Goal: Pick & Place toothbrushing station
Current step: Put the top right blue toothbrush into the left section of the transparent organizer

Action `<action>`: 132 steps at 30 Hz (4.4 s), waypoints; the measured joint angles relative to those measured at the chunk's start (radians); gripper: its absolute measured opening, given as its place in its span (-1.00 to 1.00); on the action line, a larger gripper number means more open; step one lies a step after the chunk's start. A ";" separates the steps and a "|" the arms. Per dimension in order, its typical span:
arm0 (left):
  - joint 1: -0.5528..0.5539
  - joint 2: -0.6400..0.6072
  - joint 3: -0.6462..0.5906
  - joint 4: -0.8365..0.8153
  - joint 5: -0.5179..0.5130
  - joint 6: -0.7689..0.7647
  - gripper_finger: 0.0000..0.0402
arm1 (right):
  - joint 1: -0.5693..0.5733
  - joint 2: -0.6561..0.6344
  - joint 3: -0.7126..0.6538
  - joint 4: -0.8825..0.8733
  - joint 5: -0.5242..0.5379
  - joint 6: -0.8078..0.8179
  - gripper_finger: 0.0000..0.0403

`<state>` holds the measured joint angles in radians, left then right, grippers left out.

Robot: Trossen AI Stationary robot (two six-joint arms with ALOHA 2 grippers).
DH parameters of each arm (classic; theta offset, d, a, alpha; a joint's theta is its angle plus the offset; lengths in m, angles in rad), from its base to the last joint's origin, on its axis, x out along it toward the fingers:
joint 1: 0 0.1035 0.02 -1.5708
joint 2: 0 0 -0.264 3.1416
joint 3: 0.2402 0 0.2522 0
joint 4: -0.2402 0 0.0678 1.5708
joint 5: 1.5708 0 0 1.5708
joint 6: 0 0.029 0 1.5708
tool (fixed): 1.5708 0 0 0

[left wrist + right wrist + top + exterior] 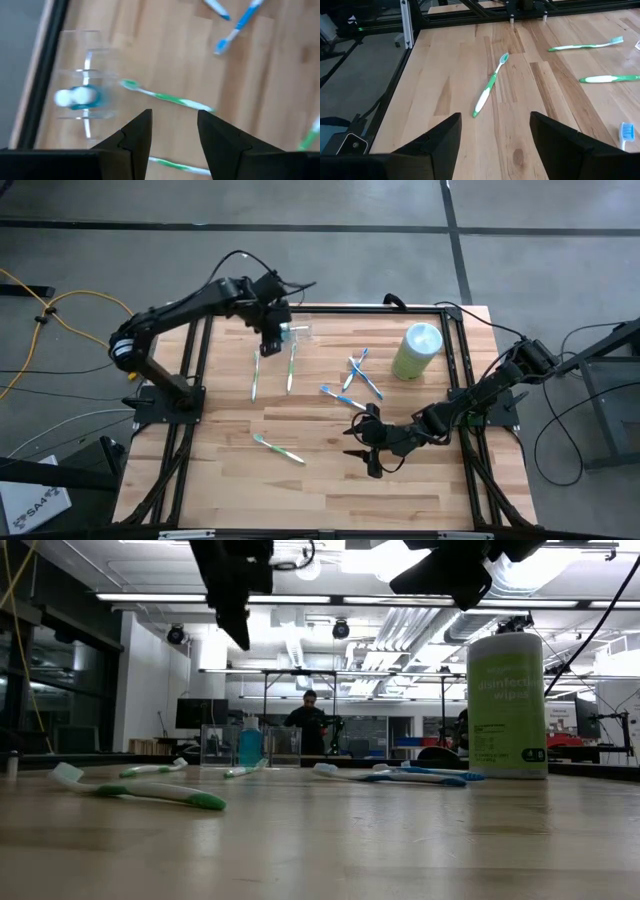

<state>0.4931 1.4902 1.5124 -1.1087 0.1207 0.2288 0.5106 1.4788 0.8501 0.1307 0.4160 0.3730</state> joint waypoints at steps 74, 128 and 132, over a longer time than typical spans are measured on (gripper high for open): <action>-1.066 -0.030 -0.273 -0.034 -0.572 -1.013 -0.51 | -0.507 -0.085 0.000 -0.528 -0.346 0.180 0.13; -1.066 -0.029 -0.272 -0.035 -0.540 -1.060 -0.51 | -0.635 0.116 0.000 -0.600 -0.259 0.023 0.13; -1.066 -0.029 -0.272 -0.035 -0.540 -1.060 -0.51 | -0.635 0.116 0.001 -0.603 -0.258 0.023 0.13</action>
<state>-0.5724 1.4616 1.2400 -1.1435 -0.4191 -0.8314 -0.1246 1.5951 0.8506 -0.4719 0.1583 0.3957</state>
